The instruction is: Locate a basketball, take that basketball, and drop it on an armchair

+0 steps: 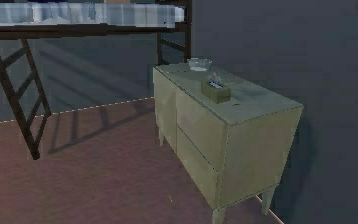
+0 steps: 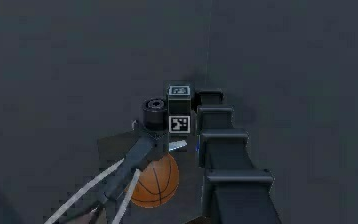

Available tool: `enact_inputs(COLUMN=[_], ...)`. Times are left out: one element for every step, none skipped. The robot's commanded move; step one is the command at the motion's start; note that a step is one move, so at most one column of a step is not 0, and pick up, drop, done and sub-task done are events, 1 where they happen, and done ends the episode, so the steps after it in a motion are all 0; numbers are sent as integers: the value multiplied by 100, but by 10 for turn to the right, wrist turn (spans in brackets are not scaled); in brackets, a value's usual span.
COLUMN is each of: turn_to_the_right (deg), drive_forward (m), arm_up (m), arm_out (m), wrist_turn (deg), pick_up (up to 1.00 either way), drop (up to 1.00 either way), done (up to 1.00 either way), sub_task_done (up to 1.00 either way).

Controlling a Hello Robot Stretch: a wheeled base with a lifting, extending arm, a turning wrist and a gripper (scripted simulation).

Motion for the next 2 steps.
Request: enact_inputs(turn_to_the_right=[0, 0], drive_forward=[0, 0], arm_up=[0, 0], arm_out=[0, 0], wrist_turn=[450, 450], pick_up=[0, 0], drop=[0, 0], done=[0, 0], sub_task_done=[0, 0])
